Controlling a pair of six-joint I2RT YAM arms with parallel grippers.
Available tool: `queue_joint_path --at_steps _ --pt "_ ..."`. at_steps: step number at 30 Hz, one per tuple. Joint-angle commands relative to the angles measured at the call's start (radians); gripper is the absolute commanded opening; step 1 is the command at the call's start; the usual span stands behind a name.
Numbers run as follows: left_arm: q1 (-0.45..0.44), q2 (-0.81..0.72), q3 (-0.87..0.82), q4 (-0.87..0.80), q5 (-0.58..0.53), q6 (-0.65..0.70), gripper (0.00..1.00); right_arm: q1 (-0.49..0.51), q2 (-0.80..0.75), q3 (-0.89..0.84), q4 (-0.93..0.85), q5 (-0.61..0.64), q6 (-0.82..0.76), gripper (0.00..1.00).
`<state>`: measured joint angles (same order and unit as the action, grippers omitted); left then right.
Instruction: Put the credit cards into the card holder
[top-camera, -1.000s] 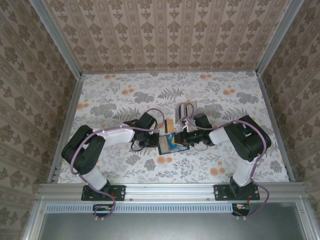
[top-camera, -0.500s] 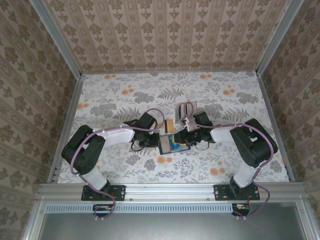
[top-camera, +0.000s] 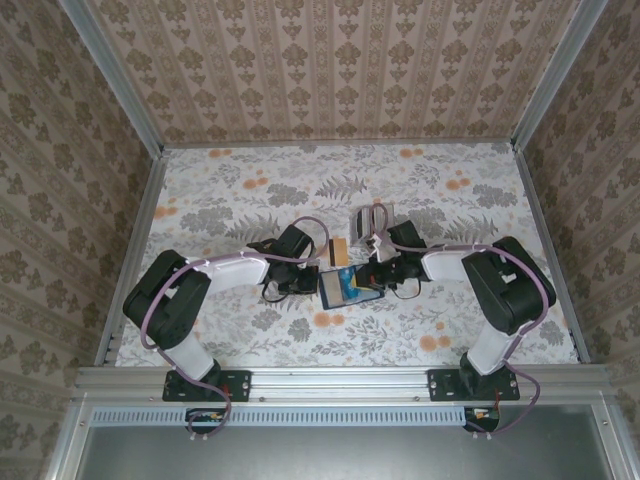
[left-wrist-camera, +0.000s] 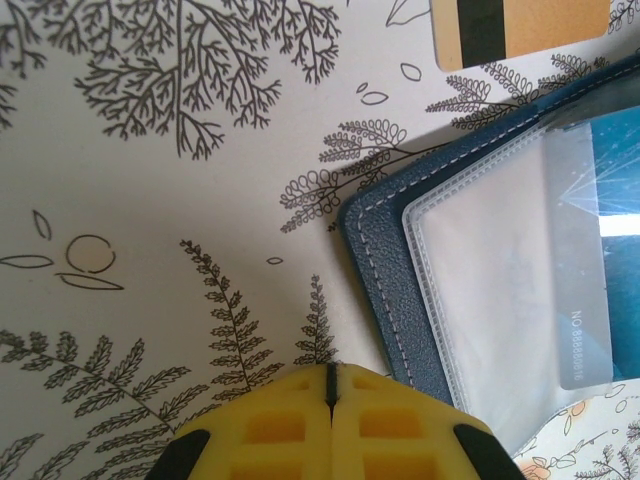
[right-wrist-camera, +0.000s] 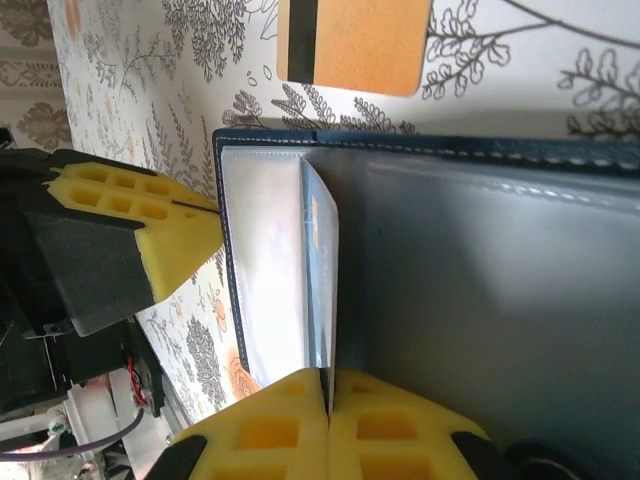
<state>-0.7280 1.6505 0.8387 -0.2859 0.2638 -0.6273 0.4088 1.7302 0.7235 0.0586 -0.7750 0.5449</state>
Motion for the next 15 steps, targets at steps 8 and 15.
queue_joint_path --at_steps 8,15 --pt "0.000 0.052 0.006 -0.022 -0.043 0.001 0.00 0.046 0.092 0.036 -0.041 -0.041 0.014 0.00" --pt "0.000 0.061 0.013 -0.025 -0.046 0.003 0.00 0.068 0.091 0.062 -0.081 -0.028 0.006 0.06"
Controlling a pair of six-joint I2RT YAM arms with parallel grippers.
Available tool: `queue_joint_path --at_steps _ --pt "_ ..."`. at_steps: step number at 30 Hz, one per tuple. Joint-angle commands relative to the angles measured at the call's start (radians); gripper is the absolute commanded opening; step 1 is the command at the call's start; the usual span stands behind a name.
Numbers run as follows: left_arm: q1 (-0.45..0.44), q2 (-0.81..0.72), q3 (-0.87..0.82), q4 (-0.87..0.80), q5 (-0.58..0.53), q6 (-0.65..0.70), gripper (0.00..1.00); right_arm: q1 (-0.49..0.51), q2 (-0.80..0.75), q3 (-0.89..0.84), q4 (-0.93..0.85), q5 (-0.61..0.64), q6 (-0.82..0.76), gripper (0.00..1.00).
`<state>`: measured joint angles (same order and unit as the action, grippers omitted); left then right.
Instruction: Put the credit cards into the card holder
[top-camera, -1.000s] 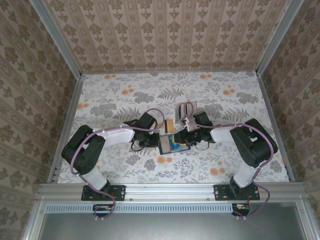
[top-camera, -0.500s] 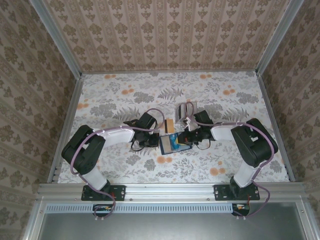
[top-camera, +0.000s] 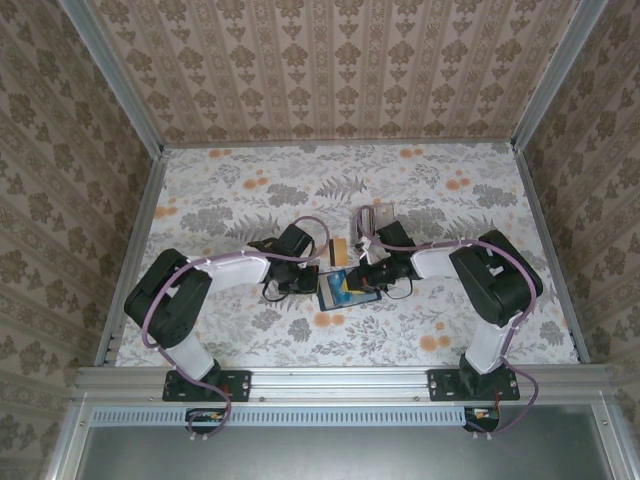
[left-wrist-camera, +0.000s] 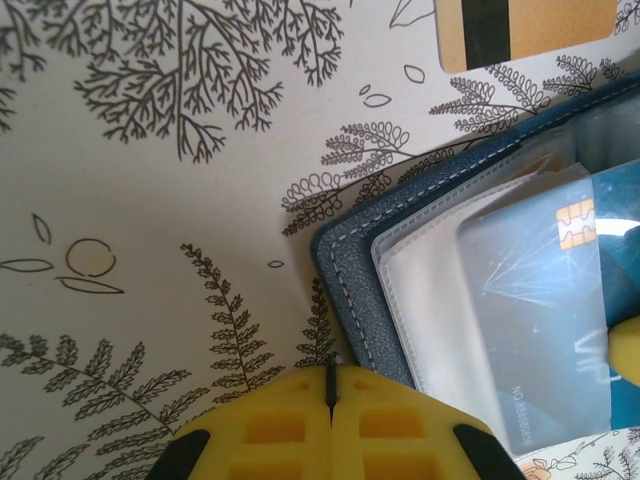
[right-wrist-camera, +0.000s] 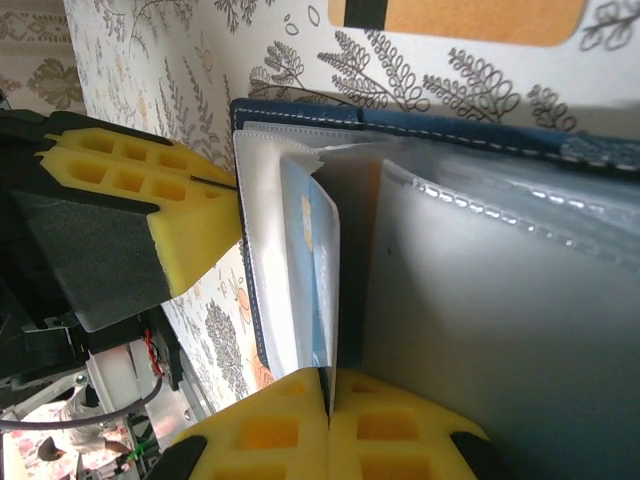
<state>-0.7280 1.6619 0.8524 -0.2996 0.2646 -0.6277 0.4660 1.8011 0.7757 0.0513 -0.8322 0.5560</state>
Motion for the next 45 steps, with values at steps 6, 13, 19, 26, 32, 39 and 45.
queue_joint_path --at_steps 6,13,19,26,32,39,45 --pt "0.002 0.045 -0.001 -0.019 -0.051 0.008 0.00 -0.008 -0.043 0.023 -0.192 0.121 -0.069 0.22" --pt "0.001 0.046 -0.001 -0.019 -0.048 0.010 0.00 -0.013 -0.075 0.036 -0.247 0.182 -0.095 0.32" --pt "0.002 0.046 -0.003 -0.016 -0.048 0.010 0.00 -0.012 -0.142 0.017 -0.248 0.235 -0.091 0.30" --pt "-0.001 0.055 -0.004 0.002 -0.036 0.003 0.00 0.005 -0.108 0.014 -0.229 0.234 -0.082 0.20" --pt "-0.005 0.056 -0.008 0.014 -0.032 -0.003 0.00 0.048 -0.059 0.017 -0.159 0.207 -0.030 0.05" --pt "-0.005 0.051 -0.019 0.019 -0.037 -0.012 0.00 0.098 0.001 0.027 -0.053 0.175 0.061 0.06" --pt "-0.002 0.050 -0.028 0.018 -0.036 -0.014 0.00 0.102 -0.057 0.035 -0.137 0.259 0.037 0.20"
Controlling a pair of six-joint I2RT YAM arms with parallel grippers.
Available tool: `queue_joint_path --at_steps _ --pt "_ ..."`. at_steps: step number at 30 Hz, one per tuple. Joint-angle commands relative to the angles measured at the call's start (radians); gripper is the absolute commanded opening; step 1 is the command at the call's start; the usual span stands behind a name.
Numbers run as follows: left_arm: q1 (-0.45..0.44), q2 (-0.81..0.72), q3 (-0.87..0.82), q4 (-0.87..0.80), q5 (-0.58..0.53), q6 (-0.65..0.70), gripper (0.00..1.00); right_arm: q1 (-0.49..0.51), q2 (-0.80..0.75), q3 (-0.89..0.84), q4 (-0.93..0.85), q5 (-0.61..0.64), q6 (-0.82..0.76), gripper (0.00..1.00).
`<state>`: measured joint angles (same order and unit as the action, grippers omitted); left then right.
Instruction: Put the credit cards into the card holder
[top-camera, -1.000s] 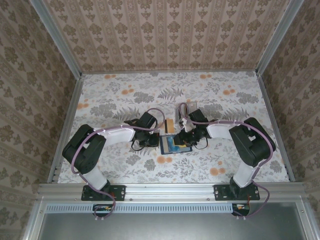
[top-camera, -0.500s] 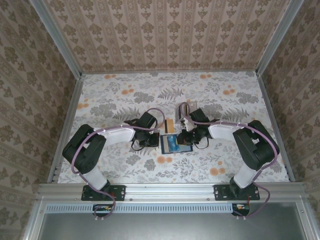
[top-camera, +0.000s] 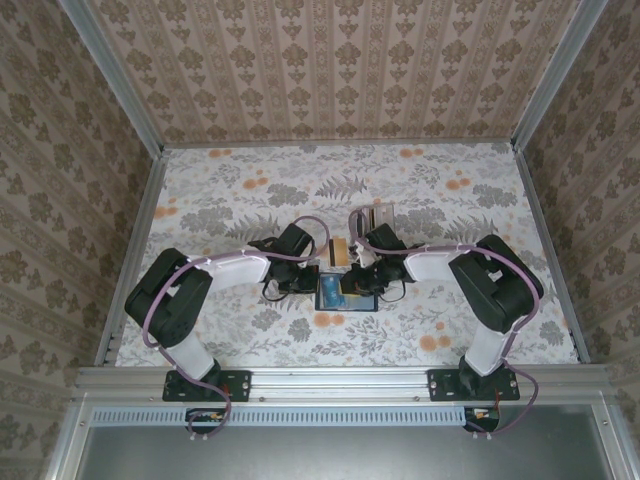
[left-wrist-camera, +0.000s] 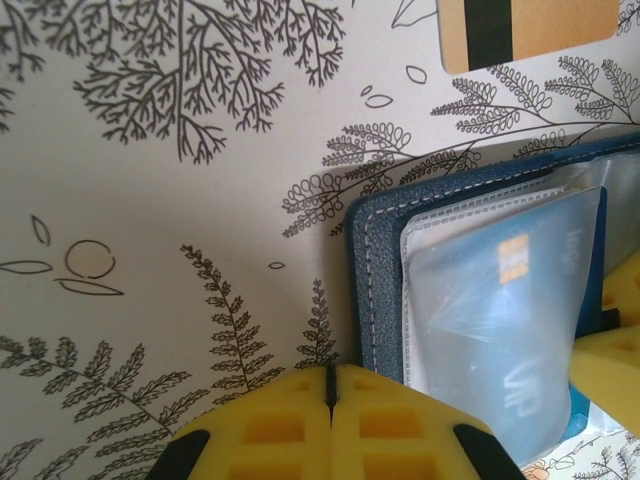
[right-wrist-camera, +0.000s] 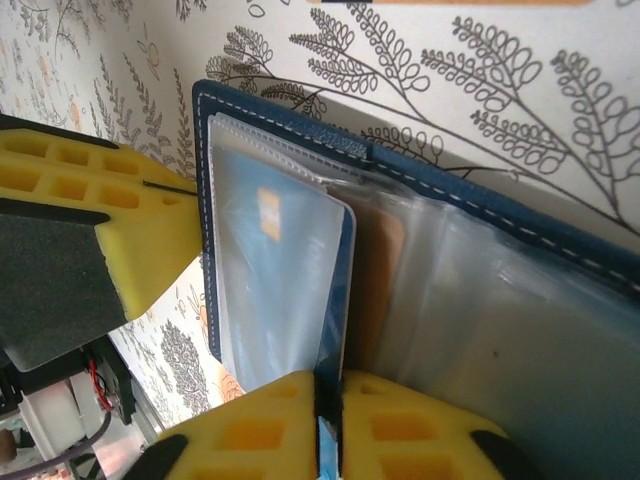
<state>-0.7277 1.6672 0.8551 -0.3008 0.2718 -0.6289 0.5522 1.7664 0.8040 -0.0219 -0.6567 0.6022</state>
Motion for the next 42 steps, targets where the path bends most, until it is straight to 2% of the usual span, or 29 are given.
queue_joint_path --at_steps 1,7,13,16,19,24,29,36,42 --pt "-0.001 0.045 -0.030 0.018 -0.043 -0.012 0.00 0.014 -0.042 0.005 -0.086 0.110 -0.017 0.24" --pt "0.000 0.043 -0.032 0.018 -0.040 -0.014 0.00 0.010 -0.120 -0.021 -0.145 0.188 -0.009 0.28" --pt "-0.002 0.045 -0.042 0.034 -0.026 -0.017 0.00 0.020 -0.116 -0.050 -0.106 0.168 0.038 0.22" --pt "-0.007 0.048 -0.046 0.046 -0.015 -0.020 0.00 0.038 -0.098 -0.054 -0.083 0.169 0.060 0.29" --pt "-0.011 0.052 -0.049 0.053 -0.008 -0.022 0.00 0.056 -0.083 -0.049 -0.067 0.179 0.082 0.30" --pt "-0.016 0.051 -0.053 0.061 -0.001 -0.021 0.00 0.089 -0.066 -0.017 -0.061 0.185 0.093 0.16" --pt "-0.020 0.043 -0.068 0.076 0.010 -0.030 0.00 0.115 -0.042 0.021 -0.068 0.196 0.103 0.14" --pt "-0.019 0.009 -0.104 0.083 0.018 -0.039 0.00 0.132 -0.076 0.019 -0.034 0.220 0.135 0.16" --pt "-0.016 -0.031 -0.124 0.066 0.012 -0.035 0.00 0.132 -0.217 -0.018 -0.153 0.316 0.089 0.25"
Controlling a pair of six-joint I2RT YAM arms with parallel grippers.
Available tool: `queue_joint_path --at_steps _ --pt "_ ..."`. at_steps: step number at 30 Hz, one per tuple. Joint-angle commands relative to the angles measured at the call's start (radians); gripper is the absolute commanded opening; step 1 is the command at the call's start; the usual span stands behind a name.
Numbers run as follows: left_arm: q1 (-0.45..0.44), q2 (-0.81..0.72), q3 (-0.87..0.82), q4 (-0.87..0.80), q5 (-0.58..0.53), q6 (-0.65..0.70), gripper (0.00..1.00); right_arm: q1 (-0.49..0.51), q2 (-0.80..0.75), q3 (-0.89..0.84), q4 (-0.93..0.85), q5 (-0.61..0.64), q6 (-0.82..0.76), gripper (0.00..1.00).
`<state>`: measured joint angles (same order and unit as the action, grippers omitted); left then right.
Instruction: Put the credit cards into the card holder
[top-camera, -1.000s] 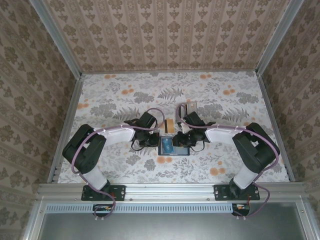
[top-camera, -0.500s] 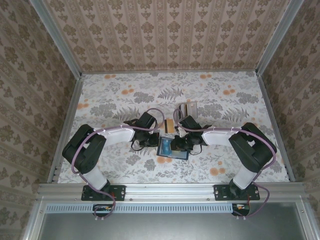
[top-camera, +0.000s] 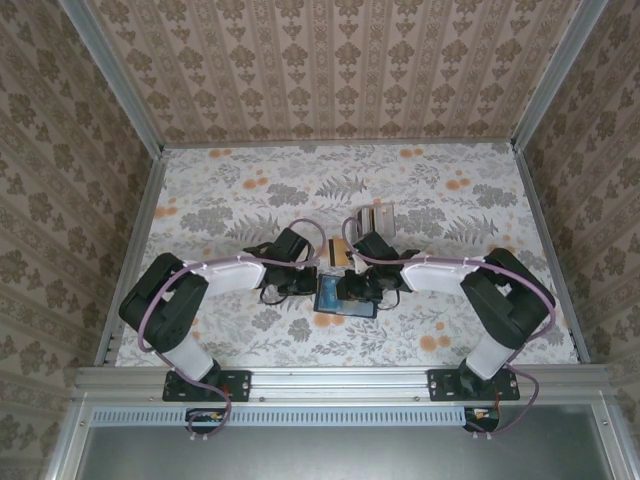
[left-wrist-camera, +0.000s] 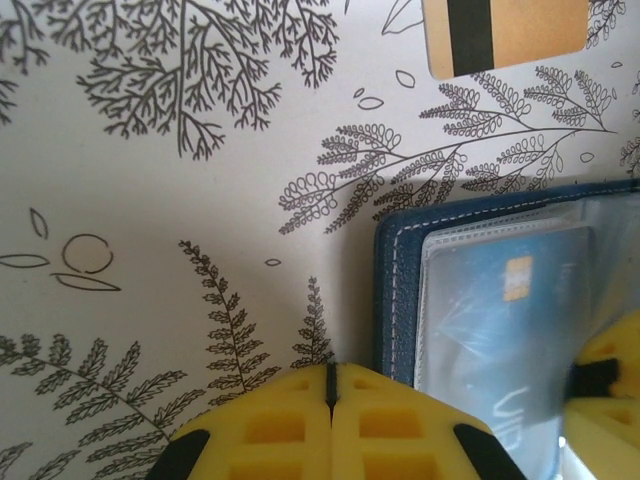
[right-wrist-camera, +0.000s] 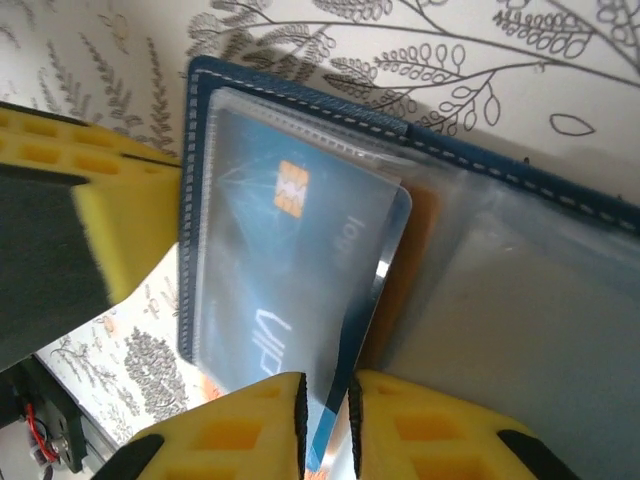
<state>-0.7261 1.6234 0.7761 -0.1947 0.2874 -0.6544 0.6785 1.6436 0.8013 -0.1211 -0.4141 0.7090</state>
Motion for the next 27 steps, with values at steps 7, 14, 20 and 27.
queue_joint_path --at_steps 7,14,20,27 --pt "-0.035 0.033 -0.061 0.002 0.022 -0.030 0.00 0.006 -0.285 -0.145 -0.115 0.199 0.068 0.39" --pt "-0.037 0.048 -0.044 -0.010 0.035 -0.009 0.00 0.011 -0.291 -0.216 -0.062 0.220 0.158 0.43" --pt "-0.038 0.058 -0.031 -0.012 0.041 -0.007 0.00 0.022 -0.223 -0.188 -0.052 0.215 0.162 0.42" --pt "-0.038 0.062 -0.034 -0.002 0.048 -0.014 0.00 0.025 -0.178 -0.166 -0.058 0.221 0.158 0.41"
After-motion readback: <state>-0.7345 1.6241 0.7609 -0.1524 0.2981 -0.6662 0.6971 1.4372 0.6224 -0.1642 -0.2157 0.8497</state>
